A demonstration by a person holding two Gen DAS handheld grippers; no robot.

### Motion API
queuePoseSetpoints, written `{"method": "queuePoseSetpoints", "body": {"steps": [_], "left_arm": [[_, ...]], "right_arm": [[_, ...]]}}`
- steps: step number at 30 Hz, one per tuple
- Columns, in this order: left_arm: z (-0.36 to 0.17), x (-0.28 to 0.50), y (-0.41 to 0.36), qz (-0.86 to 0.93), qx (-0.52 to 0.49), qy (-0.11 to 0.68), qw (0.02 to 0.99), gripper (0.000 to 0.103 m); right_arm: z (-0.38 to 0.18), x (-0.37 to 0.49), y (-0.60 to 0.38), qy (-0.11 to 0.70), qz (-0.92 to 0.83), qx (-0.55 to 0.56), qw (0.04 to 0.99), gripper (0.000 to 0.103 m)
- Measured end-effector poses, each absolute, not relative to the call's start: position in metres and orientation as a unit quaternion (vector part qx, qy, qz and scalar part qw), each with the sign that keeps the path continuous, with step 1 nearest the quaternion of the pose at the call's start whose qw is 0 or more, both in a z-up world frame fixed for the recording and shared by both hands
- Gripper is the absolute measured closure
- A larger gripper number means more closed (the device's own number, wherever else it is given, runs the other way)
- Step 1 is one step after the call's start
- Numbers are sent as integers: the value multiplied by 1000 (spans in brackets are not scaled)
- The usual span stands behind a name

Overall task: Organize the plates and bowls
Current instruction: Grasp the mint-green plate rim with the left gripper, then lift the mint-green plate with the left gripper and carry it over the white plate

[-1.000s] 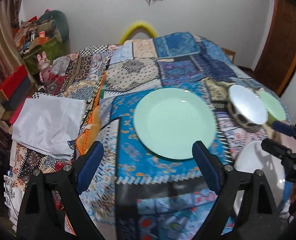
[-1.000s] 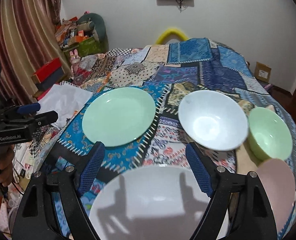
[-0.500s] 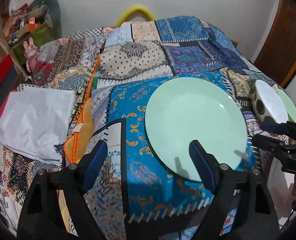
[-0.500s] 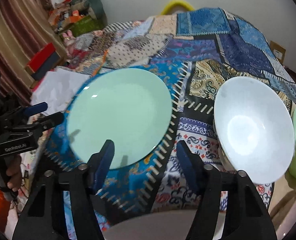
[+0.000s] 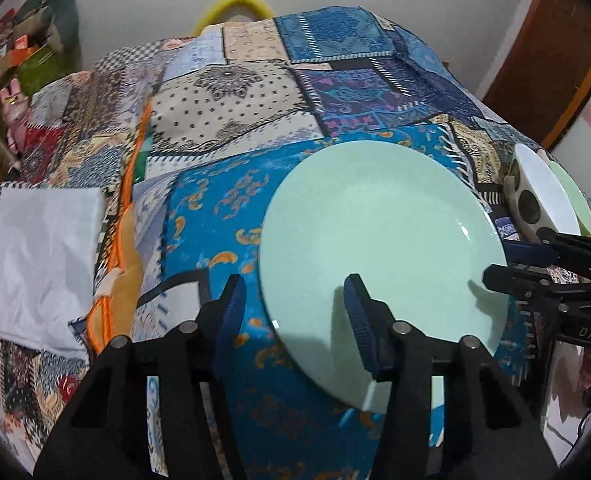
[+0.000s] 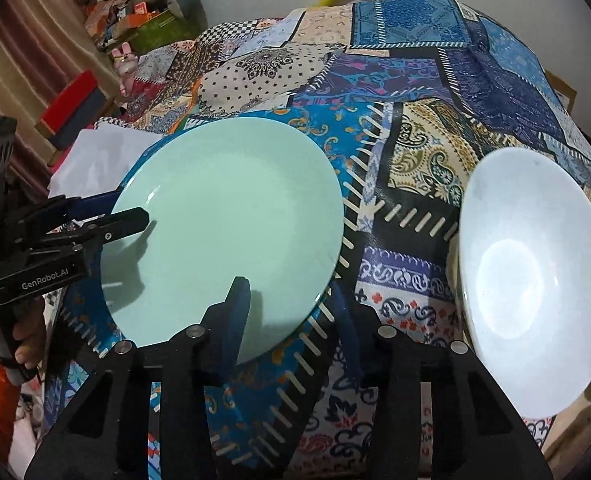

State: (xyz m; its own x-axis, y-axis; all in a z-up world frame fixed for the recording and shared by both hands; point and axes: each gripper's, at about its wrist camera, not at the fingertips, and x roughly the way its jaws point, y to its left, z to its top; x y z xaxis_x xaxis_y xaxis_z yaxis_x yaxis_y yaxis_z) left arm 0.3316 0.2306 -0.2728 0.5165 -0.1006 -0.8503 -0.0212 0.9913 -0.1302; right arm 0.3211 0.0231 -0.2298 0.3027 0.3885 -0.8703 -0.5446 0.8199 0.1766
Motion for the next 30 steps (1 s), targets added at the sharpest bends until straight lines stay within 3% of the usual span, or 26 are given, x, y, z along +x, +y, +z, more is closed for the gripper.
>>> {"method": "queuePoseSetpoints", "body": {"steps": [6, 13, 30], "left_arm": [[-276, 338, 224, -28, -43, 491, 870, 58], [-274, 331, 225, -30, -43, 497, 866, 62], [-259, 276, 213, -17, -43, 492, 869, 65]], "right_arm": [[-234, 330, 23, 522, 293, -60, 799, 65], [-234, 333, 21, 526, 288, -56, 798, 76], [-225, 304, 13, 511, 306, -60, 801, 79]]}}
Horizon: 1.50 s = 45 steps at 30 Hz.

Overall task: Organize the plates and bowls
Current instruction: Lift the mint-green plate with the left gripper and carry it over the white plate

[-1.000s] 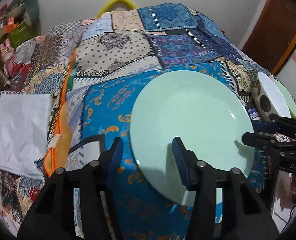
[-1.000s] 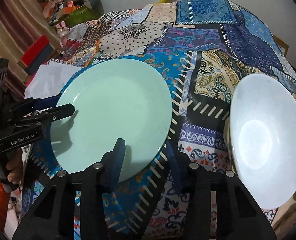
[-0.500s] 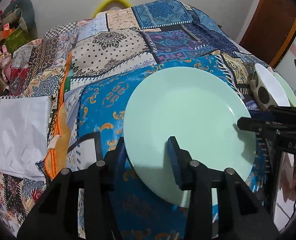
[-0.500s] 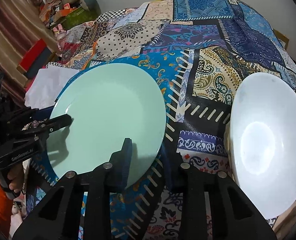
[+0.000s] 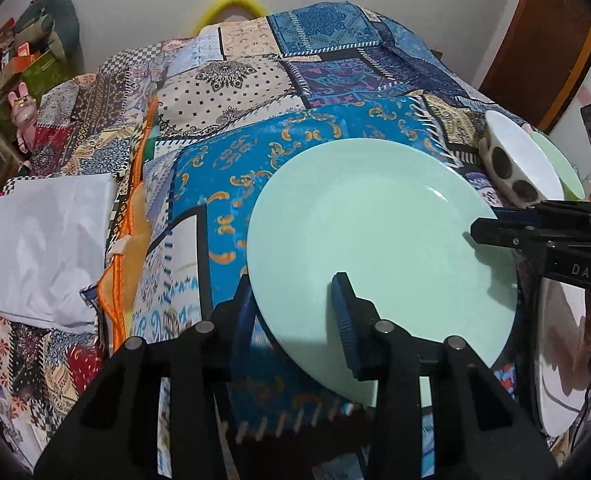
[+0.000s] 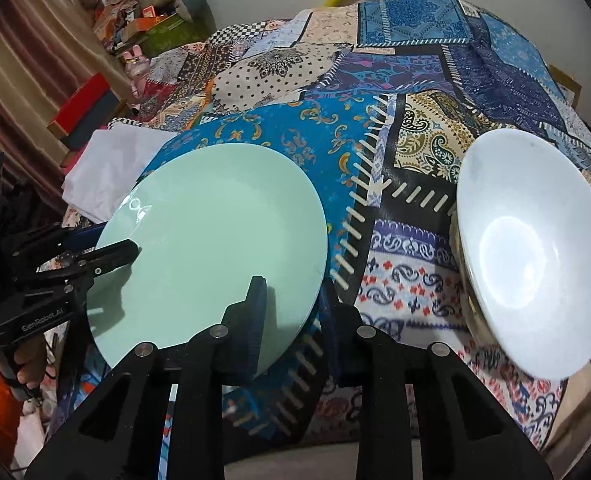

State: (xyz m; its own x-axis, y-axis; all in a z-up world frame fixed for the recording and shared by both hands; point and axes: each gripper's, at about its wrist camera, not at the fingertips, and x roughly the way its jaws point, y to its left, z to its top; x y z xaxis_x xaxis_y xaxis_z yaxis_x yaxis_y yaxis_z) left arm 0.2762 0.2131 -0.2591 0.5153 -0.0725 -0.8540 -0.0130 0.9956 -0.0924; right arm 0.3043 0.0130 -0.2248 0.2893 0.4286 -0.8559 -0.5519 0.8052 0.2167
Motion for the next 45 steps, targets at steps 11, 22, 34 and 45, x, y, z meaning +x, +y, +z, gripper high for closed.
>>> {"method": "queuePoseSetpoints", "body": {"steps": [11, 22, 34, 45], "left_arm": [[-224, 235, 197, -12, -42, 464, 885, 65], [-188, 200, 174, -14, -39, 441, 896, 65], [-152, 161, 149, -19, -41, 416, 908, 65], [-134, 131, 118, -24, -27, 404, 914, 65]], "right_arm": [[-205, 282, -2, 495, 316, -39, 809, 79], [-173, 253, -23, 467, 321, -29, 824, 79], [-148, 220, -49, 442, 328, -22, 835, 79], [-140, 193, -77, 431, 325, -18, 841, 79]]}}
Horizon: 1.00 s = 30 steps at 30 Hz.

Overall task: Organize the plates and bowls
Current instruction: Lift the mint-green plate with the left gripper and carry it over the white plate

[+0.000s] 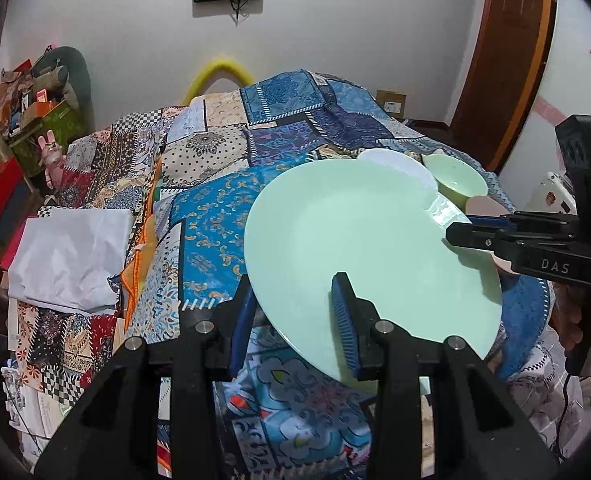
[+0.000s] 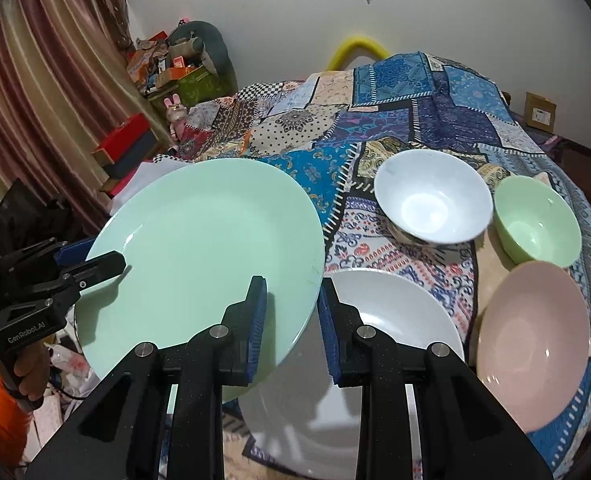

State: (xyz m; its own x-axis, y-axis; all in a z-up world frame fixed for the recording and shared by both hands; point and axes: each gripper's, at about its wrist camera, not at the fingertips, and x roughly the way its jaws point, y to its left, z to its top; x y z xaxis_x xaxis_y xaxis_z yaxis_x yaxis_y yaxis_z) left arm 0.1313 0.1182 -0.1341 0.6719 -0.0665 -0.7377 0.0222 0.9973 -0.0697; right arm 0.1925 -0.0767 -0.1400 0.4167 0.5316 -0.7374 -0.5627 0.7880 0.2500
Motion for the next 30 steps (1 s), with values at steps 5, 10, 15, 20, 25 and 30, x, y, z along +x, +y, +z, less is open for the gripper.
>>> {"method": "queuePoseSetpoints", "body": {"steps": [5, 10, 15, 20, 25, 30], "left_arm": [[-133, 121, 105, -32, -28, 406, 913, 65], [-135, 114, 91, -43, -28, 408, 911, 65], [-140, 111, 78, -53, -30, 413, 909, 65], [-149, 110, 64, -64, -27, 422, 904, 65], [-160, 115, 54, -77, -29, 434, 897, 65], [-173, 123, 43, -88, -34, 449, 889, 65]], "right_arm": [[-141, 183, -91, 432, 320, -13, 843, 79], [-143, 177, -106, 435, 314, -7, 844, 79], [-149, 172, -119, 440, 305, -1, 844, 79], [-158, 168, -133, 452, 296, 14, 841, 79], [-167, 166, -148, 461, 285, 26, 840, 79], [-177, 165, -158, 472, 274, 36, 837, 79]]}}
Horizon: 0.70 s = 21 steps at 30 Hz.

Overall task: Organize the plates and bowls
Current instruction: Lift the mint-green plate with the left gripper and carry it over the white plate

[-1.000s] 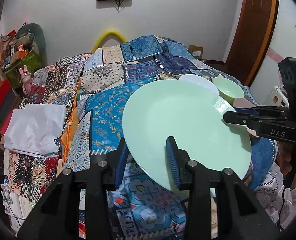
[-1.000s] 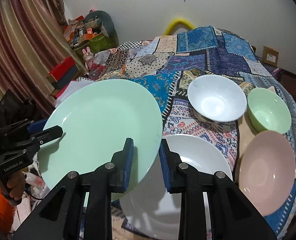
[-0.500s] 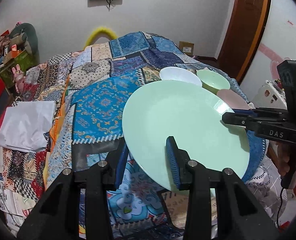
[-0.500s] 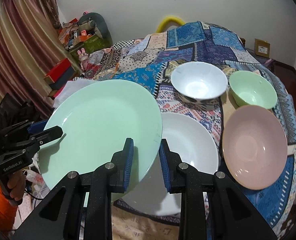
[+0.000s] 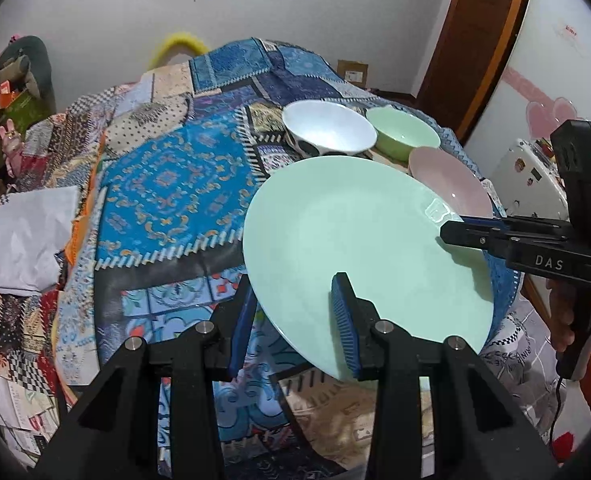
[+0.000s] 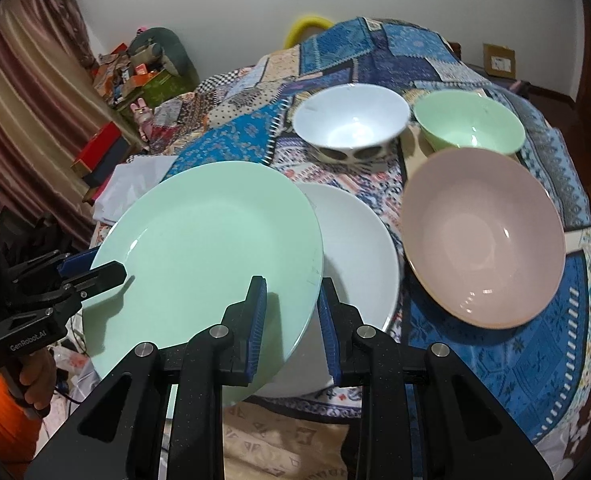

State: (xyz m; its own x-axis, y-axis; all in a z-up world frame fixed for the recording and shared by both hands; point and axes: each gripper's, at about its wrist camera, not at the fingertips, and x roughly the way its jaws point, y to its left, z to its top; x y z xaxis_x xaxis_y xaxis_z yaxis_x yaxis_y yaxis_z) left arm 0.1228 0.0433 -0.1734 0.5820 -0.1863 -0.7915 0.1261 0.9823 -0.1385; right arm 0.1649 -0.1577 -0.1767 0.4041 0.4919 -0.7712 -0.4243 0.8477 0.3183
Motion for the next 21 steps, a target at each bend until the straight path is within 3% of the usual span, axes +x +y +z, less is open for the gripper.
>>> {"method": "queuePoseSetpoints", "body": {"steps": [21], "left_arm": [[-225, 155, 20, -98, -24, 490, 866, 65]], "right_arm": [[-208, 173, -180, 505, 240, 45, 828, 79]]}}
